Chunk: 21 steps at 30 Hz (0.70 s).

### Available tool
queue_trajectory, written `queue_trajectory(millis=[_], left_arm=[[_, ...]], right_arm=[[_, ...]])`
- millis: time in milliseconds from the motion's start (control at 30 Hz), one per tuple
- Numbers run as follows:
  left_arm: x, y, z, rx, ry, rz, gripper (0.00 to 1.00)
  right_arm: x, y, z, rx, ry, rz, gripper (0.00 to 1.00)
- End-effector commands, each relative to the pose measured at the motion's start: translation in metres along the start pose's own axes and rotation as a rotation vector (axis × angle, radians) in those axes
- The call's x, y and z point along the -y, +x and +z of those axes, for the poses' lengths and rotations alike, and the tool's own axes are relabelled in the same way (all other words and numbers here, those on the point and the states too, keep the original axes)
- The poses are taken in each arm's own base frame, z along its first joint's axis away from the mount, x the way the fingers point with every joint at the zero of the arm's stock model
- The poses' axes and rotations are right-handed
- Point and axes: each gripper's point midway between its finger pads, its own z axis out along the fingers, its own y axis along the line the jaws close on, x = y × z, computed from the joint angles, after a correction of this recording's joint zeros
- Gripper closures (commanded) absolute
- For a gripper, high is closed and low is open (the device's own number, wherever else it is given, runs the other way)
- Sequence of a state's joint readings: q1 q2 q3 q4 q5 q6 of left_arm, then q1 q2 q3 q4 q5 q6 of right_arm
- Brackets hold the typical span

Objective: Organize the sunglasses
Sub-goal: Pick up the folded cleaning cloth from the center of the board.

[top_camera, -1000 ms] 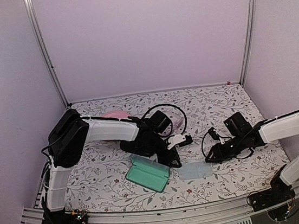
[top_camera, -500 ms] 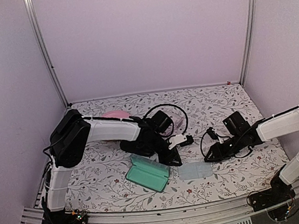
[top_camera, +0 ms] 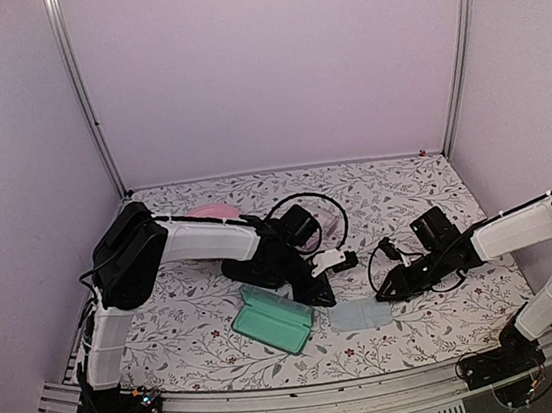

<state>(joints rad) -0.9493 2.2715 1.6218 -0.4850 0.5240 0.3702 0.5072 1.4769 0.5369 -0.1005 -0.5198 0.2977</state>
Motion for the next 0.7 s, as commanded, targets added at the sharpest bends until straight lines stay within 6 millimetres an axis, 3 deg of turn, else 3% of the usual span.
queue_trajectory(millis=[0, 533, 667], left_arm=[[0.017, 0.047, 0.021, -0.156, 0.062, -0.072, 0.8], [0.019, 0.039, 0.018, -0.115, 0.098, -0.094, 0.9], [0.014, 0.032, 0.016, -0.086, 0.093, -0.107, 0.98]], right_arm=[[-0.002, -0.003, 0.001, 0.004, -0.023, -0.007, 0.69], [-0.003, -0.001, 0.002, 0.002, -0.034, -0.011, 0.8], [-0.003, -0.002, 0.001, 0.009, -0.032, -0.012, 0.91]])
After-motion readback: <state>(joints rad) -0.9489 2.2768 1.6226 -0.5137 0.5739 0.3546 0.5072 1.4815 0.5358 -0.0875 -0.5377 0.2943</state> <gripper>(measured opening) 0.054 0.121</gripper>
